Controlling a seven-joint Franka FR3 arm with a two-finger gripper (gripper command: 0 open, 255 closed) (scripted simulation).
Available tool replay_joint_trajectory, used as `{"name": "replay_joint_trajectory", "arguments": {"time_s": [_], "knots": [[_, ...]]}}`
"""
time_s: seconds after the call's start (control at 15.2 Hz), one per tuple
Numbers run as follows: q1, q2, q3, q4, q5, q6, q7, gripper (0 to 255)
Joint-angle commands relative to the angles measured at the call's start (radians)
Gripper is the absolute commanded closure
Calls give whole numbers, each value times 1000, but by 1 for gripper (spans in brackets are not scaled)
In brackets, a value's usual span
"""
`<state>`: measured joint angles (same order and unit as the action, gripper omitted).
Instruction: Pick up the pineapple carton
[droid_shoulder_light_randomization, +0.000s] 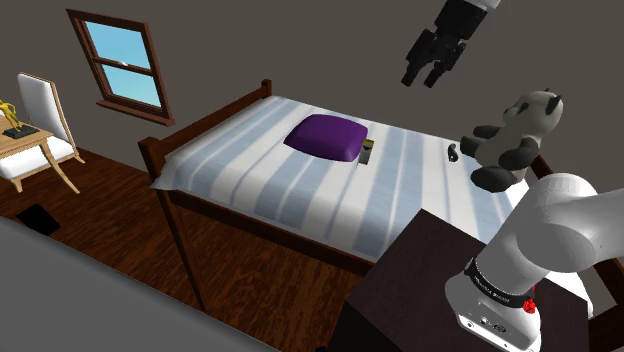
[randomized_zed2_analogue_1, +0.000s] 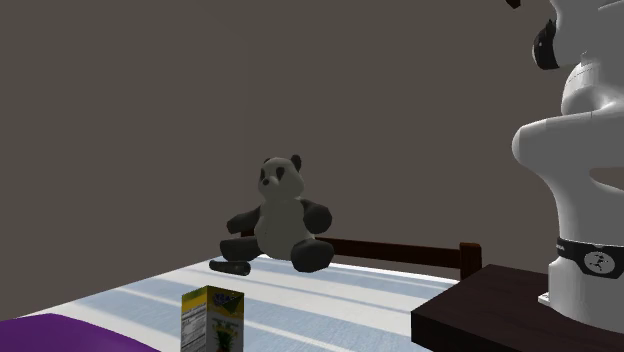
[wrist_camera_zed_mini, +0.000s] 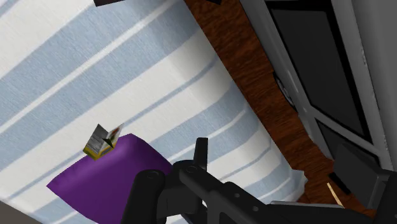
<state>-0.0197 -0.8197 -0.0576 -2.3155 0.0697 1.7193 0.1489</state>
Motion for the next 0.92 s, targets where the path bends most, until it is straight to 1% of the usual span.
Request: {"name": "replay_joint_trajectory", "arguments": {"time_s": [0.0, 0.4, 0.86], "knots": [[0, 0, 0, 0, 0, 0, 0, 0], [-37, 162, -32, -16, -23, 146, 10, 0], [-74, 377, -74, 11, -39, 298, 23, 0]]}}
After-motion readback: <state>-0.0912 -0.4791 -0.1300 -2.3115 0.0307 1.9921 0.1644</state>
